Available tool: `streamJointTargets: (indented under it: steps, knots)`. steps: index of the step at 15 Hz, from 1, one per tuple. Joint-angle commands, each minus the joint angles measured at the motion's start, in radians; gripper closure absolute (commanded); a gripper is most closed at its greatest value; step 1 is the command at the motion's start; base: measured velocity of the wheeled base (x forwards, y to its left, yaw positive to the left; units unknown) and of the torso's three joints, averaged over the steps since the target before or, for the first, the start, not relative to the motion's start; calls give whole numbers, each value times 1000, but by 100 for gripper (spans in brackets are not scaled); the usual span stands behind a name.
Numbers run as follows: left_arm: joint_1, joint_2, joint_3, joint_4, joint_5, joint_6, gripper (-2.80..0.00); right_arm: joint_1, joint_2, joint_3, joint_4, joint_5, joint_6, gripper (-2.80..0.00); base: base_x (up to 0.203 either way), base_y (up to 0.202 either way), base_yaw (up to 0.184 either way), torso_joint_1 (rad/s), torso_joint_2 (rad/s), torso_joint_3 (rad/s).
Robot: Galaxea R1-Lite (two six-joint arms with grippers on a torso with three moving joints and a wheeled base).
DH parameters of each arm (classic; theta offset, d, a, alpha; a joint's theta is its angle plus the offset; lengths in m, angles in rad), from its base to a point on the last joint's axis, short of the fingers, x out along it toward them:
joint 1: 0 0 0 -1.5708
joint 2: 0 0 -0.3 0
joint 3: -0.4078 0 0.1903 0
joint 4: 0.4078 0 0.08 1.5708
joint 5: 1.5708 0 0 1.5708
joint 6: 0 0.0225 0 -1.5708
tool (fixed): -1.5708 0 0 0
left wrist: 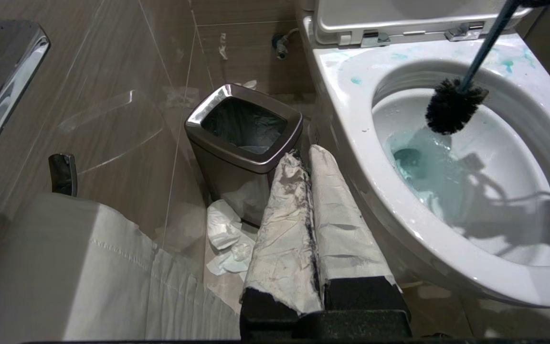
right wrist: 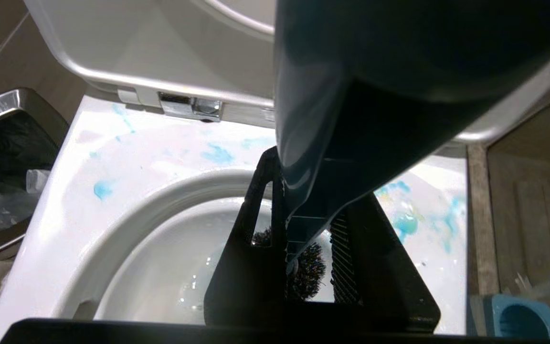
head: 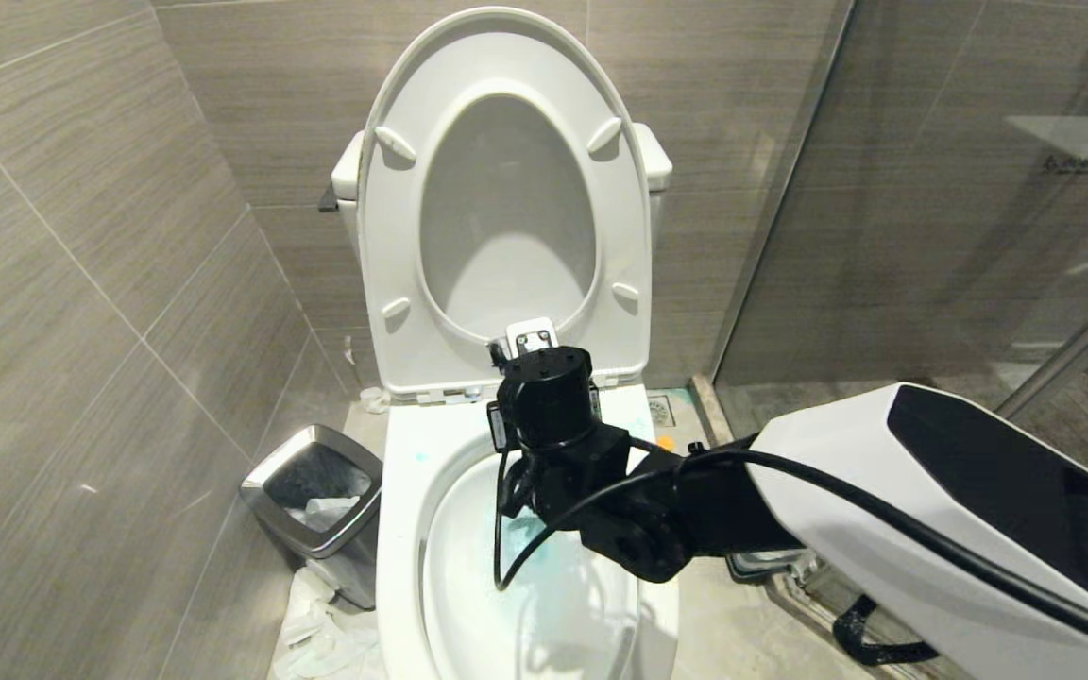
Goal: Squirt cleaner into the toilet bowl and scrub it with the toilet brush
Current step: Scrub the toilet bowl
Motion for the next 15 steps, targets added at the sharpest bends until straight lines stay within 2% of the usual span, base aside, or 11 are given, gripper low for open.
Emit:
streamJointTargets:
  steps: [1, 6, 15]
  knots:
    - [1, 1, 0, 0, 0, 0, 0, 9, 89, -106, 19, -1, -16, 0, 0, 0, 0, 0, 0, 0]
    - [0, 1, 0, 0, 0, 0, 0, 48, 179, -352, 159, 0, -19, 0, 0, 0, 0, 0, 0, 0]
    - [1, 1, 1, 0, 0, 0, 0, 167, 228, -369, 185, 11, -12, 0, 0, 0, 0, 0, 0, 0]
